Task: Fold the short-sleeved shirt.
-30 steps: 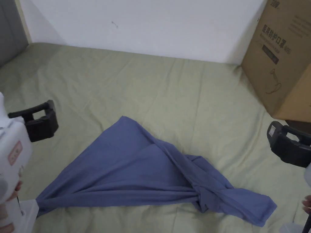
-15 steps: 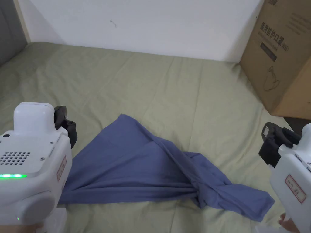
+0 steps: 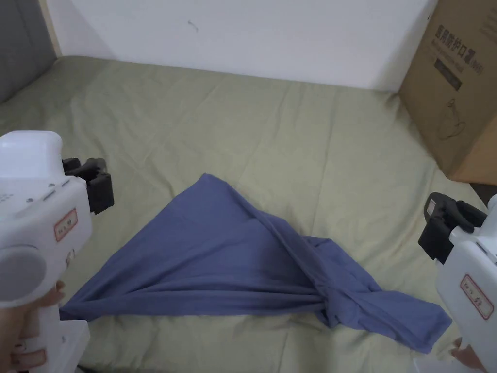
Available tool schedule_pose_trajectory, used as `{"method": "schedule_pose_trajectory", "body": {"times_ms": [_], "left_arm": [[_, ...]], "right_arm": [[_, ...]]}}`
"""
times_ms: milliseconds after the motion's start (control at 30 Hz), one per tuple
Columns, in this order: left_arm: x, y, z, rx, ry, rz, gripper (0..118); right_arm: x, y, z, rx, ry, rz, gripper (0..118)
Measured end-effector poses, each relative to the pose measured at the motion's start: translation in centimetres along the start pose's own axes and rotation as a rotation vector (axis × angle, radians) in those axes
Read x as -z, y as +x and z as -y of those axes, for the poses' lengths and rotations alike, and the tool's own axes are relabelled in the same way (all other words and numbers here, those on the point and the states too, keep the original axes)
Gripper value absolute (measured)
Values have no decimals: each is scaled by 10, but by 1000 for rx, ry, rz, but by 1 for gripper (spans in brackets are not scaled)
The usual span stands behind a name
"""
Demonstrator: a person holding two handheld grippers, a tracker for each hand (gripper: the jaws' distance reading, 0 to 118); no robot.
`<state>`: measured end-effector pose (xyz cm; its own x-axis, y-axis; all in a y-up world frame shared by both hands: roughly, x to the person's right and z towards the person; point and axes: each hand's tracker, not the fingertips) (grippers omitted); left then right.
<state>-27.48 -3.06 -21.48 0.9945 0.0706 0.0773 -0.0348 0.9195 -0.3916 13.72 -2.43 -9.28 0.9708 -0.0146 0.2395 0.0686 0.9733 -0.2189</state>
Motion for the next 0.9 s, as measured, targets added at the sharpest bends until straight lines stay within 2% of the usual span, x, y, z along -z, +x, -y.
{"method": "schedule_pose_trajectory", "body": {"times_ms": [33,67,100,133,400,600,767,900], "left_arm": [[5,-3,-2,-6,-29,15,75],[9,-2,-5,-11,-55,21,98],[16,-2,-9,-17,-87,31,112],[24,-2,-13,-24,-106,46,118],[113,40,-50,-41,-225,181,118],[223,91,-45,157,-375,227,118],[335,115,-17,222,-534,153,118],[393,132,11,274,-718,102,117]], "right_arm": [[1,0,0,-1,-2,0,0],[2,0,1,-2,-4,-1,0],[5,2,3,-2,-9,-2,0],[6,2,4,0,-14,-1,0],[16,3,7,4,-46,15,0],[40,11,13,8,-102,37,0],[67,23,25,25,-163,77,0],[85,35,35,71,-208,105,0]]}}
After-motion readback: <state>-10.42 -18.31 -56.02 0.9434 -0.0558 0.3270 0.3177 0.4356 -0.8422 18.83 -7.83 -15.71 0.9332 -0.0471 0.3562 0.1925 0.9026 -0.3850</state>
